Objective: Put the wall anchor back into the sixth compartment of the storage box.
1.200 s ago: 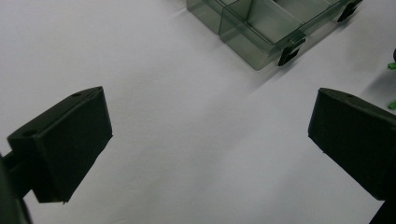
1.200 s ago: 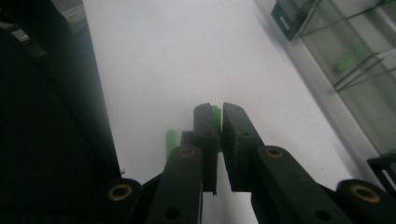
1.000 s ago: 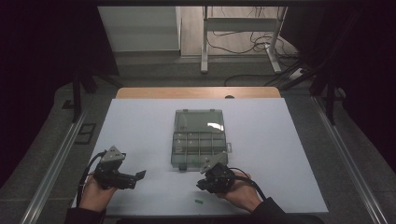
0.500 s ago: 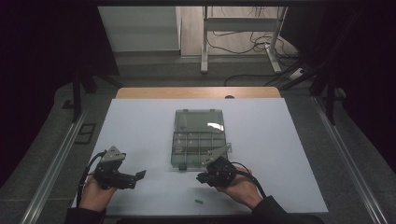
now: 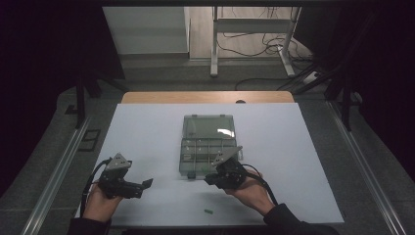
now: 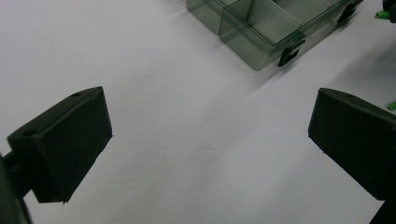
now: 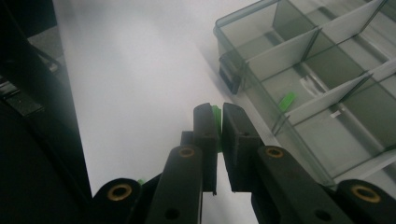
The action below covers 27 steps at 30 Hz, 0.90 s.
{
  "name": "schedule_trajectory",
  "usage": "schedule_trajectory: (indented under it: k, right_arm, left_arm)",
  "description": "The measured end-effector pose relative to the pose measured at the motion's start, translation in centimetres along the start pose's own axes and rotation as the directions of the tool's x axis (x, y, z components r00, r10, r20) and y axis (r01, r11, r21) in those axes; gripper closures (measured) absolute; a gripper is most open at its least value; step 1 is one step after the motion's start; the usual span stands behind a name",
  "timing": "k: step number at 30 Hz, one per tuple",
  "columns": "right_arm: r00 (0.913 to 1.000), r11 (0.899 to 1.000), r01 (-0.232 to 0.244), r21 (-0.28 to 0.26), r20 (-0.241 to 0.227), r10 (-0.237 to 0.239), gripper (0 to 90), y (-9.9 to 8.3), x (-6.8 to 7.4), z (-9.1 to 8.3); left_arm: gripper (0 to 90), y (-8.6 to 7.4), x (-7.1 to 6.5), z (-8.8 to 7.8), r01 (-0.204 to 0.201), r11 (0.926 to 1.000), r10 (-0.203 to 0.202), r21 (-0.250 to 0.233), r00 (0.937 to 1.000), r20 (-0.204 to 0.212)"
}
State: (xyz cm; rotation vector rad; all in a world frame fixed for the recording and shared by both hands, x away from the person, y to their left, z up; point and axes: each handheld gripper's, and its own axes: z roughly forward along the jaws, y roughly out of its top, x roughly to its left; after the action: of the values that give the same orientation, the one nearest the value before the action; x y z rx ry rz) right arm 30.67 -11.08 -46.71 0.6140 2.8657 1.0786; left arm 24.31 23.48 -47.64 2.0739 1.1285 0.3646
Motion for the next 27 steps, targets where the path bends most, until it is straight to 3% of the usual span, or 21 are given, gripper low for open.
schedule_trajectory:
  k: [27]
  right_arm:
    - [0.9983, 0.998, -0.037, -0.049, 0.044, 0.04, 83.6, 2.0, -2.5, 1.0]
  left_arm:
    - [0.0, 0.0, 0.1, 0.0, 0.006, 1.0, -0.006, -0.005, 1.0, 0.002]
